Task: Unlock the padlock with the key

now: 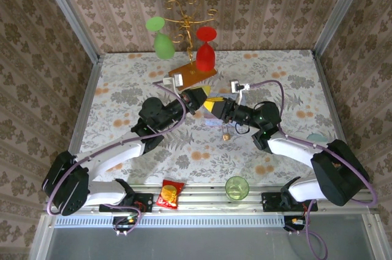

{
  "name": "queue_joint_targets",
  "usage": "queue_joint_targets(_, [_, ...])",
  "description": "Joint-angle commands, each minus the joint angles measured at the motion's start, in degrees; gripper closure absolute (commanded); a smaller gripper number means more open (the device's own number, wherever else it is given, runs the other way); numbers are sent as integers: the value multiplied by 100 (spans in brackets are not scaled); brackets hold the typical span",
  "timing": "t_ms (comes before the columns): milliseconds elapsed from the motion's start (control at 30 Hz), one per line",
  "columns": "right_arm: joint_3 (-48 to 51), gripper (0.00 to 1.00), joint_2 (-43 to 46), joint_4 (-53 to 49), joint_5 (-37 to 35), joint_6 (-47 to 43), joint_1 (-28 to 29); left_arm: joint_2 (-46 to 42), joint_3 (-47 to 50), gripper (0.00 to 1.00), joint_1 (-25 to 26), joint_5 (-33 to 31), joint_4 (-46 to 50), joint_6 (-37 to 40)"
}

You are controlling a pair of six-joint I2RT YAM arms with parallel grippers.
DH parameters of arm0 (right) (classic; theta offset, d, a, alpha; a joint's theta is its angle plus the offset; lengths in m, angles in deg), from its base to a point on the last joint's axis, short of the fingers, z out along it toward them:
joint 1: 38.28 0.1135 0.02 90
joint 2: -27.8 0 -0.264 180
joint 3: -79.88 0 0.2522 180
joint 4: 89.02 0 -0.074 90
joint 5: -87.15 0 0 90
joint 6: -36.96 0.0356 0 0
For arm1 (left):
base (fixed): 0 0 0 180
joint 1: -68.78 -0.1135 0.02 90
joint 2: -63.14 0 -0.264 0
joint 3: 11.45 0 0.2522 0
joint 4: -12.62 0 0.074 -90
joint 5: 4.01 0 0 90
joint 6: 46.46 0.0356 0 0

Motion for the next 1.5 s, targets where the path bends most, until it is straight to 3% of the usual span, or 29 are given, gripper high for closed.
queue_joint_targets(0, [-206,76,-38,265,3,-18,61,61,140,100,-62,-56,-522,-285])
queue_joint_targets(200, [-161,83,-12,273,-96,-49,79,168,133,100,-47,-2,-618,-394])
queue_joint_targets(333, [-143,99,3,277,-109,-80,77,72,52,100,-23,22,-327,-207])
queue_joint_targets(400, [-69,100,77,252,-142,-121,53,-15,-2,100,-40,61,-101,-98])
queue_joint_targets(433, [-36,100,107,201,-117,-134,21,-90,-25,94,-61,70,60,-44])
queue_joint_targets(467, [-13,100,156,54,-78,-167,-19,-188,-44,75,-117,114,201,46])
queue_joint_targets(567, [25,100,385,-765,71,-488,-79,-612,-281,45,-462,405,976,271])
queue_joint_targets(667, [-28,100,652,-1608,201,-913,-79,-817,-658,34,-789,838,1806,346])
queue_joint_targets(733, [-65,100,801,-2040,254,-1138,-79,-727,-836,36,-882,1280,2099,296])
queue_joint_targets(867, [-83,100,893,-2343,333,-1270,-79,-426,-770,51,-893,1977,1672,96])
queue_joint_targets(933, [-92,100,909,-2388,342,-1270,-79,-371,-887,56,-893,2167,2003,249])
queue_joint_targets(1233, [-137,100,983,-2540,268,-1367,-83,-499,-1113,57,-751,2481,3172,894])
queue_joint_targets(1467, [-167,100,896,-2240,264,-1245,-79,-543,-1065,62,-772,2698,3222,908])
